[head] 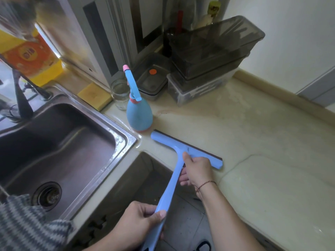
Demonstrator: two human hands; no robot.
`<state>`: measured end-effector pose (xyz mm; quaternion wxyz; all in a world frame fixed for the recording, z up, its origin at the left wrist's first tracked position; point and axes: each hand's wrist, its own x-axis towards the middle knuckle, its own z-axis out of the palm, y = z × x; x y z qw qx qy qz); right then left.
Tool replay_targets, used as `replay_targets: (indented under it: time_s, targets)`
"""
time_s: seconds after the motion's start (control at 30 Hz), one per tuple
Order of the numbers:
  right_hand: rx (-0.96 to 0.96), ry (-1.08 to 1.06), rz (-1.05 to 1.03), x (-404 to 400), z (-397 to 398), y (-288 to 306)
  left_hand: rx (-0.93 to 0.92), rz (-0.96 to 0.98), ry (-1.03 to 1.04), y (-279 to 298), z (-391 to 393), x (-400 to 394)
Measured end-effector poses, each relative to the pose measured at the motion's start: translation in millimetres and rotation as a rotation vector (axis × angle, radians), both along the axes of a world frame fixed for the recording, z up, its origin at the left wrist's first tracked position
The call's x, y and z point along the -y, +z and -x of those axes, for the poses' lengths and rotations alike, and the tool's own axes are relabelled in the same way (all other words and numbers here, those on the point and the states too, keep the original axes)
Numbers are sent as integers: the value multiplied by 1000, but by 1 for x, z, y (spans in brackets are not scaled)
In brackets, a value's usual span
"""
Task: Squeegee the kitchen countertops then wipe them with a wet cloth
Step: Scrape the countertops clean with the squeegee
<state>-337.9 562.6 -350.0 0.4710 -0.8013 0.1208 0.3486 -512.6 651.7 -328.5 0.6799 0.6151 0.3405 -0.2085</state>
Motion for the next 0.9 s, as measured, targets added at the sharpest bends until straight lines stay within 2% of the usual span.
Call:
replay_targets:
  time_s: [0.37,0.5,0.67,0.9]
  targets:
    - [-78,21,-47,7,7,5,-10,64,19,6,7,5]
    - [-42,-29,-80,29,-11,16,23,56,-19,15,-12,20]
    - [88,-157,-57,92,-79,26,88,78,-41,15,-87,80]
    - [226,-256,40,173,-199,10,103,97,-28,-8,-221,160]
